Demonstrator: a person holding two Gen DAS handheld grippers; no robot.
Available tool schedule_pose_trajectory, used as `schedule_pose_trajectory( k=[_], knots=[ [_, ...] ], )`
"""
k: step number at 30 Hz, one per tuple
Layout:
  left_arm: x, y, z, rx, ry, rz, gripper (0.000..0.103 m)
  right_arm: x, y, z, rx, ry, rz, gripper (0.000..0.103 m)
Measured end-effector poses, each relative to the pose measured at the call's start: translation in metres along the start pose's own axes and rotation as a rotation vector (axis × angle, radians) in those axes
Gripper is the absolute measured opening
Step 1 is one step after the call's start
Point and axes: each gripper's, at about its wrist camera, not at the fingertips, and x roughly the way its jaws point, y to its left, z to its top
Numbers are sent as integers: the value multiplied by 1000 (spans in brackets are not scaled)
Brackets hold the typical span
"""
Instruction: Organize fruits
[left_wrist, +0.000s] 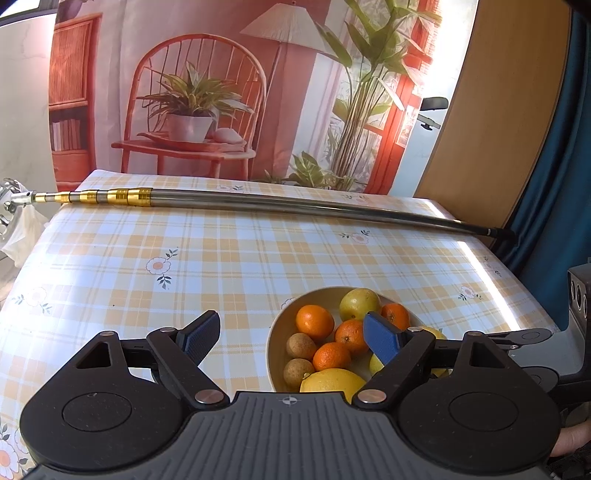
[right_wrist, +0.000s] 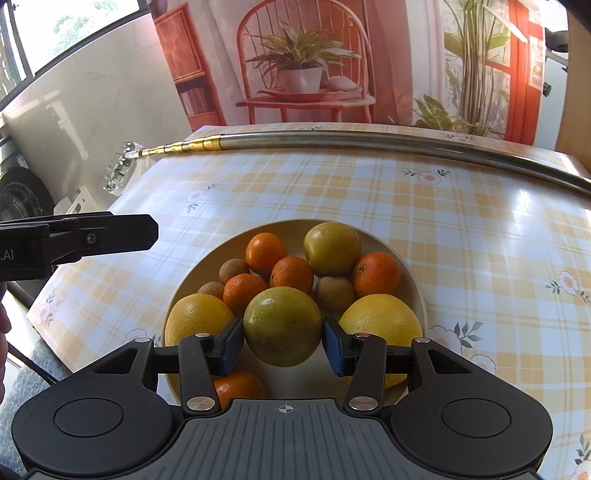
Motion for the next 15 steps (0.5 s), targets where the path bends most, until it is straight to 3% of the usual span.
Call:
schedule_pose_trajectory(
  k=[15],
  knots=[
    [3,-2,-3,11,19,-12,86,3,2,-1,-23,14,-15,43]
  ],
)
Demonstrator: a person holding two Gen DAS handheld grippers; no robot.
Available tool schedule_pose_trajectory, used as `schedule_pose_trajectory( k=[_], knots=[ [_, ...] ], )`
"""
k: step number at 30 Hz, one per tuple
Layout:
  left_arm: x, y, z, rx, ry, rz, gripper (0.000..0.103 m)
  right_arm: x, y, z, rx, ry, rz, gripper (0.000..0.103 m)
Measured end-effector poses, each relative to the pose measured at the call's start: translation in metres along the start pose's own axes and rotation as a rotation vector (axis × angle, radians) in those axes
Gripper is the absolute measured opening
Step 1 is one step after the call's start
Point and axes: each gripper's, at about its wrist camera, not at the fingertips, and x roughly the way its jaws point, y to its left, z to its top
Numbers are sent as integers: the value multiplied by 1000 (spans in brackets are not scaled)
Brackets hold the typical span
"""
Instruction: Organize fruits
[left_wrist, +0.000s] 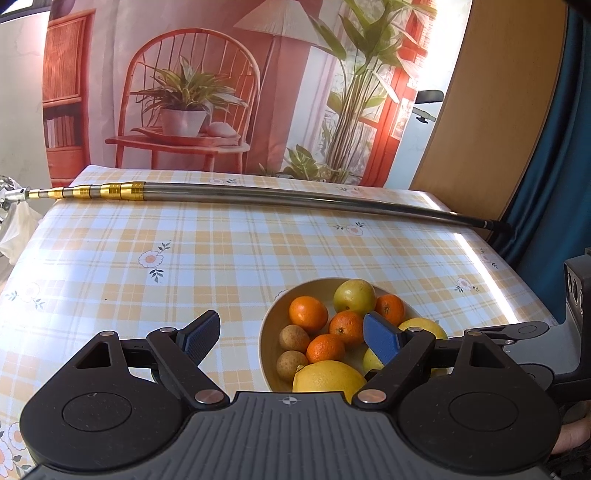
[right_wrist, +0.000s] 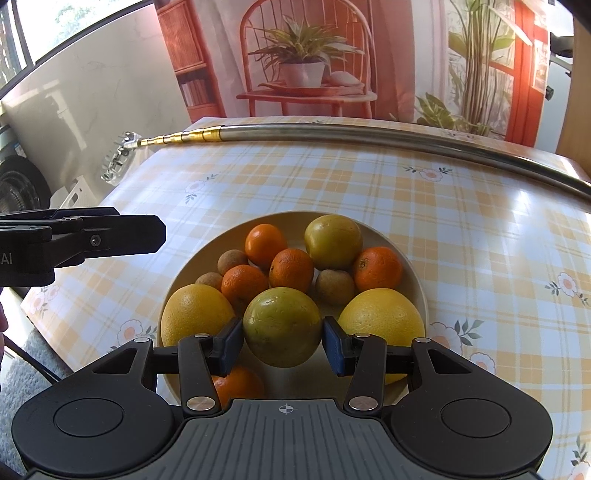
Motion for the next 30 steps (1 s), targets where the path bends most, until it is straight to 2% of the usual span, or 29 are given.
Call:
schedule_pose_trajectory(
  k=[9,13,15,17,20,21,22,23,27,30],
  knots=[
    [-1,-2,1,8,1,-1,86,-11,2,2,-10,-44,-2,48],
    [-4,0,3,1,-11,-6,86,-28,5,11,-47,-108,-50,63],
    [-7,1,6,-1,-23,-6,87,-39,2,18,-44,-144,-67,67],
    [-10,-1,11,8,-42,1,87,-49,-4,25,-23,-173,-82,77],
    [-17,-6,17,25,-71,14,88,-63,-11,33,5,-209,-97,83],
    [-18,-7,18,28,-76,11,89,-68,-14,35,13,-216,-101,87],
    [-20,-9,19,31,-83,7,90,-71,-16,37,21,-221,-107,98],
    [-21,-10,20,32,-87,5,91,-74,-18,38,24,-226,-111,102],
    [-24,-16,25,45,-95,1,98,-81,-19,41,9,-226,-131,102],
    [-27,-18,32,46,-109,1,100,-88,-17,44,-3,-233,-142,102]
  ],
)
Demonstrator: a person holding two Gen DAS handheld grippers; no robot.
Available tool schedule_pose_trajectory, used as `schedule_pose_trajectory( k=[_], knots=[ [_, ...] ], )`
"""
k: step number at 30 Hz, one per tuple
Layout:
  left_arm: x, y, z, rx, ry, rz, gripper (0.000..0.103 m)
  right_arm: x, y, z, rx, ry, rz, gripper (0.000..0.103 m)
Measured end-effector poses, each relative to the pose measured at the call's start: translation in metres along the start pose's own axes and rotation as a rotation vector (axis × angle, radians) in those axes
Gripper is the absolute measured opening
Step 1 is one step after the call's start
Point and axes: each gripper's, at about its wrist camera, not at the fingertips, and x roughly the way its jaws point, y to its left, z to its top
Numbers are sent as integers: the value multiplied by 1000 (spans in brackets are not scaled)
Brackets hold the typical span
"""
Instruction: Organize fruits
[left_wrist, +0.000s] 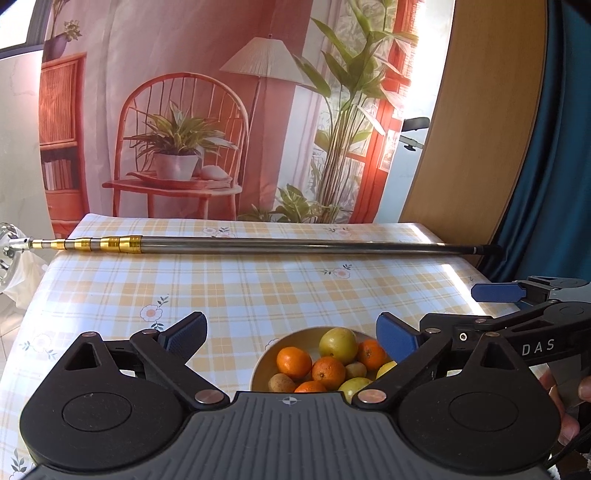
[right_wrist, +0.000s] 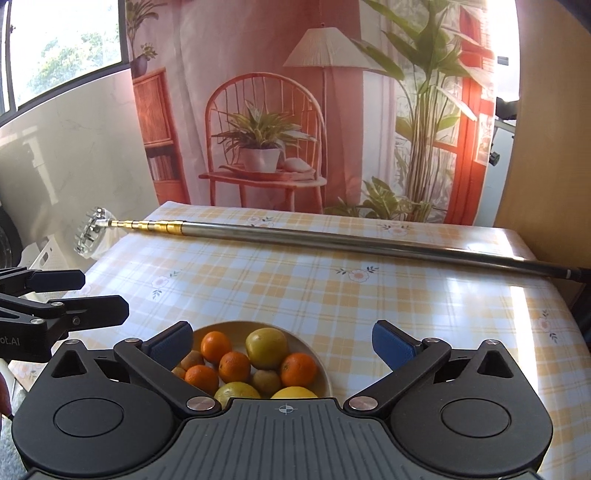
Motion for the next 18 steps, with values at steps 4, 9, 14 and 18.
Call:
schedule_pose_trajectory(
  k=[4,9,14,18],
  knots=[
    [-12,-6,17,23,-60,37,103,-16,1,13,5,-44,-26,103],
    [-38,-16,46,61,-146,84,103,-42,-4,34,26,-109,-34,103],
    [-60,-32,71,109,-192,105,103,-69,-10,55,60,-185,-60,103],
    [-72,-41,81,120,-220,76,103,-89,-18,65,101,-232,-62,103]
  ],
)
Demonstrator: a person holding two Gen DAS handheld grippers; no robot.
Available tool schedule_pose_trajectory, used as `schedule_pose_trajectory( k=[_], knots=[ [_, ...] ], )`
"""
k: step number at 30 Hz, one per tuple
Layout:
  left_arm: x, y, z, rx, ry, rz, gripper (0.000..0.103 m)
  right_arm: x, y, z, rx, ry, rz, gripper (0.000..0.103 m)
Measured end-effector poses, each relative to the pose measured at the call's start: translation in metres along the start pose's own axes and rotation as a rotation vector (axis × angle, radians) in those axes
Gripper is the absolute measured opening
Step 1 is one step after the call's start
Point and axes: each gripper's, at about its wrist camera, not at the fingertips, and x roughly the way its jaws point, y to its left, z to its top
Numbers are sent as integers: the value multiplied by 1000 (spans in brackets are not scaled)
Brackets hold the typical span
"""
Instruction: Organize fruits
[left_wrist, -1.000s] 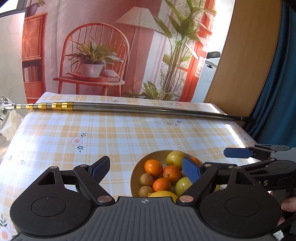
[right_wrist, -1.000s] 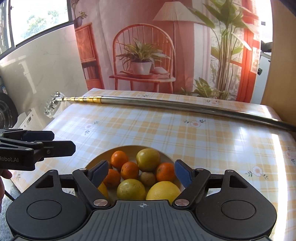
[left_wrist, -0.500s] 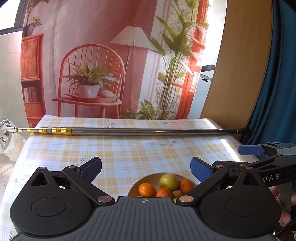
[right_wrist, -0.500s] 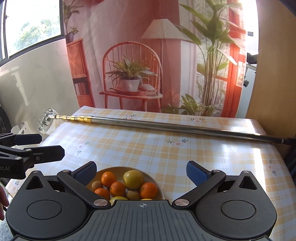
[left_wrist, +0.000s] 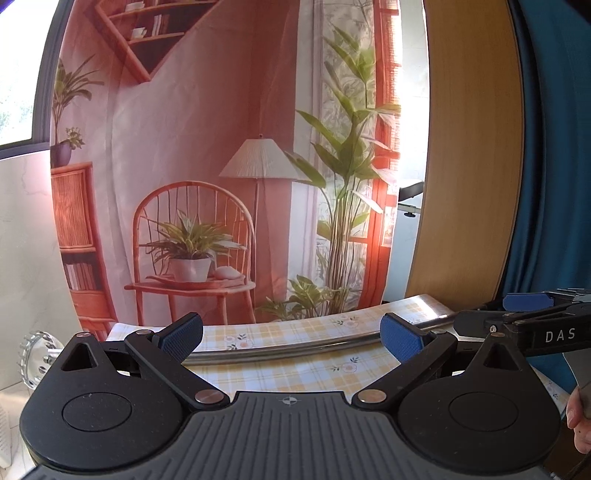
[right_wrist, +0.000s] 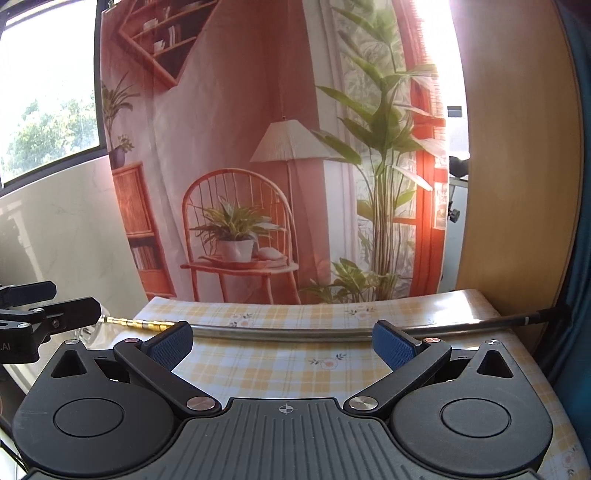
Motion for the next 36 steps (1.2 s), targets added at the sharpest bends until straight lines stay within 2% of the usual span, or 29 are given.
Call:
schedule_pose_trajectory(
  k=[5,17,33,36],
  knots=[
    [-5,-7,6,-21,-25,-54,103,-13,-9,10,24,-38,-12,103],
    [-6,-12,7,-36,-35,-60,103,-22,-14,12,40,-60,-21,103],
    [-8,-16,9,2,-38,-9,103,-23,-9,12,28,-58,-34,103],
    [-10,-20,8,25,-48,27,103,-24,-9,13,24,-58,-34,103]
  ],
)
